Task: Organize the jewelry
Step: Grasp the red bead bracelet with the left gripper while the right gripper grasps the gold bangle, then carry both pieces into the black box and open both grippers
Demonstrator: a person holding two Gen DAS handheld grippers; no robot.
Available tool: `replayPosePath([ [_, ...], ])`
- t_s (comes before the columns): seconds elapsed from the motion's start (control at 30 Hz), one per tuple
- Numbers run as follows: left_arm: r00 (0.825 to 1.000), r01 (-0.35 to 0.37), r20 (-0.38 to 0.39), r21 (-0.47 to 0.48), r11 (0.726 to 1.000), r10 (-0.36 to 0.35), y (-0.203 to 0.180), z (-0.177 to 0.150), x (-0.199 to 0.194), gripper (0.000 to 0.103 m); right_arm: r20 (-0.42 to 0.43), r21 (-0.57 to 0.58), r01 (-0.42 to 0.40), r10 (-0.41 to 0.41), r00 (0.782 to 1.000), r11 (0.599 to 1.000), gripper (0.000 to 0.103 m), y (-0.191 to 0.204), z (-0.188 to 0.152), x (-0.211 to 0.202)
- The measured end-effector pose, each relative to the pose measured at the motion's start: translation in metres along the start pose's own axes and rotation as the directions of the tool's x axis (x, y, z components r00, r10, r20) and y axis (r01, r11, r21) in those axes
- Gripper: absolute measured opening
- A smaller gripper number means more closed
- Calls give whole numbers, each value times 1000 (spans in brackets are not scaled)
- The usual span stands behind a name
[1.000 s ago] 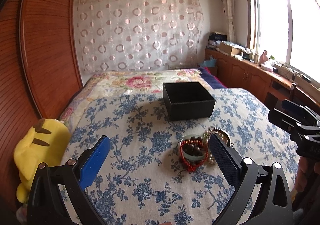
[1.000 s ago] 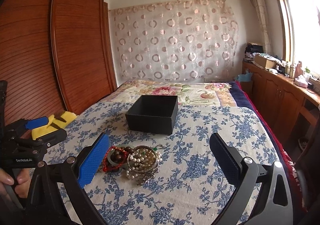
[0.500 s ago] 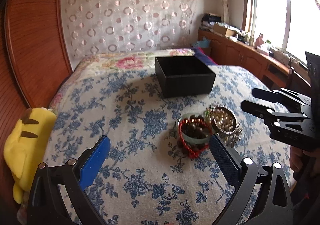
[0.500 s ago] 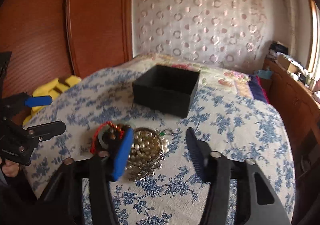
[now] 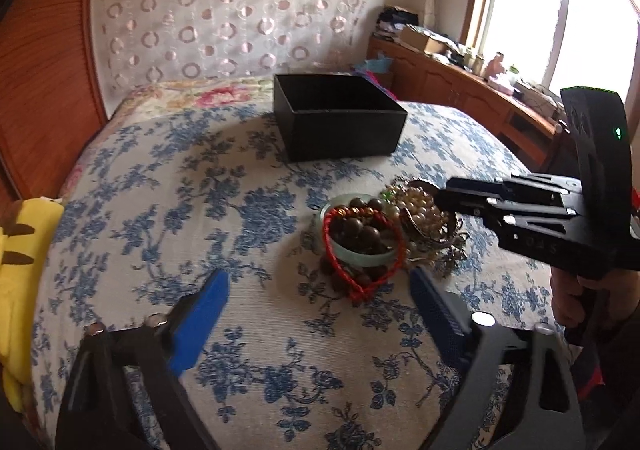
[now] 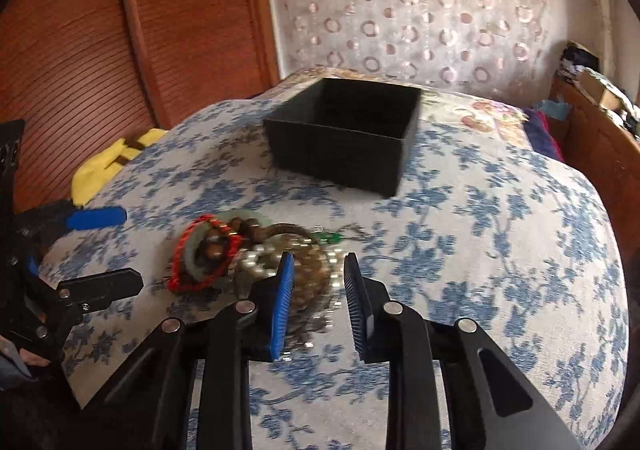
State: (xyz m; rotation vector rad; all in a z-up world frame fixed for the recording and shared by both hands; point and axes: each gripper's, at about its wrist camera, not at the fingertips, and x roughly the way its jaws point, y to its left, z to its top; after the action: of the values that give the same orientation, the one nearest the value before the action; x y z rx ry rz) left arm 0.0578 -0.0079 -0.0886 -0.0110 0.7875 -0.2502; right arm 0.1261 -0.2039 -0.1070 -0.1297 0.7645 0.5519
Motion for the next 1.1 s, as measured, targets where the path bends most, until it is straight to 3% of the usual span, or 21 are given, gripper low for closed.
replayPosePath([
  [0.1, 998, 46, -32, -11, 999, -47, 1, 3, 9, 51, -11, 11, -18, 18, 1000, 1000, 25, -6, 0, 3],
  [0.2, 998, 56, -43, -11, 998, -56, 0, 6, 17, 37, -20, 26, -35, 35, 999, 999, 15, -10, 1, 6],
  [0.43, 994, 87, -55, -47, 995, -89, 5, 14, 28, 26, -21, 40, -40, 40, 999, 998, 9, -9, 2, 11],
  [0.5, 993, 100, -55, -55, 993, -103, 6, 16, 29, 13, -22, 38, -40, 41, 999, 998, 9, -9, 2, 11],
  [0.6, 990, 122, -59, -64, 990, -126, 7, 19, 30, 3, -25, 39, -44, 45, 999, 998, 9, -9, 2, 11],
  [0.8, 991, 126, -40, -63, 990, -129, 9, 23, 27, 2, -36, -10, -33, 32, 999, 999, 7, -3, 2, 9],
  [1.1, 994, 78, 81, -34, 996, -75, 9, 40, -9, 2, 4, -49, -42, 43, 999, 998, 5, 4, 10, -4],
])
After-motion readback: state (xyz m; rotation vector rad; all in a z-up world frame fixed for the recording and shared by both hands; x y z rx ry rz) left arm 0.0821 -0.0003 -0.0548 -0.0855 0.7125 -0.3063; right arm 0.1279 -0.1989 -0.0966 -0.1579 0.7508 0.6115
